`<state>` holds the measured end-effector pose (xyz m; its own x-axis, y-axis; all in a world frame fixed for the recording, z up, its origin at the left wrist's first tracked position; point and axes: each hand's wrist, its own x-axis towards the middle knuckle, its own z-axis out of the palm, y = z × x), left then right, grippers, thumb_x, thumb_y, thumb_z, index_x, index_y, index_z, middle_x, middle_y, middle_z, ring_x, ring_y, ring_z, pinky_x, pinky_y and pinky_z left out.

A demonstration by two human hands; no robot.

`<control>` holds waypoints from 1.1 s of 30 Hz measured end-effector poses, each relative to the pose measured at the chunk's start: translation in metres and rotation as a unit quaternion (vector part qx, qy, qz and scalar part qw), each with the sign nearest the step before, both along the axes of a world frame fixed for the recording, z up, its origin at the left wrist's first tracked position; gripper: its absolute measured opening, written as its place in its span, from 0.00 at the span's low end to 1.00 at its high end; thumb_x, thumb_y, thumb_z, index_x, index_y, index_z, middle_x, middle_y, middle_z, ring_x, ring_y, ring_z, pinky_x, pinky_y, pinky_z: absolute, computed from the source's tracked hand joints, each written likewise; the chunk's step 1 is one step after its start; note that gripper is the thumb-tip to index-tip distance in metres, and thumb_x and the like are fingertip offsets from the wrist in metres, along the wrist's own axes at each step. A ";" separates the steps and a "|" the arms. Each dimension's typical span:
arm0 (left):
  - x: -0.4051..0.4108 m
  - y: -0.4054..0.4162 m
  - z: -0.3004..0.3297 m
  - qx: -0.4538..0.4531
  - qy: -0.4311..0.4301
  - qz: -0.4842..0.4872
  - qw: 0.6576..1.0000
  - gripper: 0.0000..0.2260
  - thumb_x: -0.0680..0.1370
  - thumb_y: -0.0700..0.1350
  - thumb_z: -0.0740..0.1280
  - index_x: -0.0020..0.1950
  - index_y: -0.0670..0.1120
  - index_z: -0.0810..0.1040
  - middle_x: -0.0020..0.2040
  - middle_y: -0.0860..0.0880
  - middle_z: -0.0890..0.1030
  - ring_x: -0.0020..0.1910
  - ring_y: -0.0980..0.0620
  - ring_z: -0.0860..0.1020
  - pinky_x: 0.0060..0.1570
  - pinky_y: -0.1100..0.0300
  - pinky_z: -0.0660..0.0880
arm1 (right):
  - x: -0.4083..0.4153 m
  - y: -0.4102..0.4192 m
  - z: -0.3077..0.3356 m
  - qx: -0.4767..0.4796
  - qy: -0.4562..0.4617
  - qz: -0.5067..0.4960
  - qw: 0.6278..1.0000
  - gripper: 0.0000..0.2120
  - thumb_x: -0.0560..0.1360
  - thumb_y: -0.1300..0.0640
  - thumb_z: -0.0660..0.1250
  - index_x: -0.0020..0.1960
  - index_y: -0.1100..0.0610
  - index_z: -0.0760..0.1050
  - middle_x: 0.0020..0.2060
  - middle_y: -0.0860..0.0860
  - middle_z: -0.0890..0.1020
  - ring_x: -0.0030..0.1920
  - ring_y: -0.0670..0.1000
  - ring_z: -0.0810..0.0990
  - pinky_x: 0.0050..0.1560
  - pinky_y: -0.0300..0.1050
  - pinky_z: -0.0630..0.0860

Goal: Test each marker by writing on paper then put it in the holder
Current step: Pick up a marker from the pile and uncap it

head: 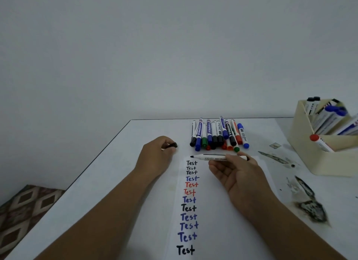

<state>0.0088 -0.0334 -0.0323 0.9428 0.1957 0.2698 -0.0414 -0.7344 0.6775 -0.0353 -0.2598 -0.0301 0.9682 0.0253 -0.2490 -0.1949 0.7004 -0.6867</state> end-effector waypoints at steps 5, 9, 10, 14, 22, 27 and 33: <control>-0.034 -0.009 -0.001 -0.063 -0.026 -0.075 0.995 0.08 0.79 0.43 0.70 0.49 0.58 0.81 0.47 0.62 0.82 0.46 0.68 0.77 0.43 0.77 0.69 | -0.001 0.001 0.002 -0.024 0.006 0.000 1.000 0.13 0.82 0.68 0.61 0.61 0.55 0.70 0.45 0.68 0.85 0.45 0.65 0.87 0.42 0.57 0.85; -0.037 -0.012 -0.001 -0.079 -0.029 -0.095 0.992 0.08 0.78 0.43 0.70 0.51 0.57 0.82 0.46 0.62 0.82 0.44 0.64 0.78 0.43 0.75 0.70 | -0.001 0.003 0.004 -0.049 0.002 0.005 0.999 0.12 0.82 0.68 0.61 0.57 0.52 0.71 0.44 0.66 0.85 0.44 0.64 0.87 0.44 0.57 0.85; -0.037 -0.012 -0.001 -0.071 -0.024 -0.102 0.992 0.09 0.78 0.43 0.71 0.51 0.58 0.82 0.46 0.62 0.82 0.43 0.63 0.77 0.42 0.75 0.70 | -0.001 0.003 0.004 -0.054 0.000 0.007 0.999 0.12 0.82 0.68 0.61 0.57 0.52 0.70 0.44 0.66 0.86 0.45 0.64 0.87 0.44 0.57 0.85; -0.035 -0.014 -0.002 -0.039 -0.016 -0.117 0.992 0.07 0.78 0.44 0.71 0.53 0.56 0.83 0.46 0.61 0.82 0.43 0.60 0.77 0.42 0.71 0.72 | 0.000 0.004 0.003 -0.055 -0.012 0.013 0.998 0.12 0.82 0.68 0.61 0.60 0.54 0.70 0.44 0.65 0.86 0.45 0.64 0.87 0.44 0.56 0.85; -0.033 -0.013 -0.002 -0.009 -0.022 -0.122 0.992 0.06 0.79 0.46 0.70 0.55 0.54 0.82 0.49 0.61 0.82 0.46 0.60 0.77 0.43 0.70 0.73 | -0.001 0.004 0.003 -0.056 -0.017 0.011 0.998 0.13 0.82 0.68 0.61 0.63 0.56 0.70 0.43 0.65 0.86 0.45 0.63 0.87 0.43 0.56 0.85; -0.033 -0.014 -0.003 -0.025 -0.021 -0.127 0.991 0.06 0.80 0.44 0.69 0.55 0.53 0.82 0.49 0.60 0.83 0.48 0.63 0.78 0.42 0.74 0.71 | -0.001 0.004 0.001 -0.054 -0.019 0.004 0.998 0.16 0.82 0.68 0.61 0.67 0.56 0.68 0.44 0.65 0.86 0.45 0.64 0.87 0.42 0.56 0.85; -0.031 -0.012 -0.006 -0.077 -0.016 -0.129 0.989 0.10 0.81 0.43 0.67 0.57 0.59 0.79 0.47 0.59 0.84 0.43 0.61 0.80 0.46 0.68 0.74 | -0.001 0.004 0.002 -0.044 -0.017 -0.003 0.999 0.16 0.81 0.68 0.61 0.67 0.58 0.69 0.43 0.65 0.86 0.44 0.64 0.87 0.43 0.56 0.85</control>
<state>-0.0223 -0.0458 -0.0388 0.9584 -0.0092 0.2852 -0.2364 -0.5850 0.7758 -0.0365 -0.2559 -0.0282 0.9764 -0.0015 -0.2160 -0.1653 0.6386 -0.7516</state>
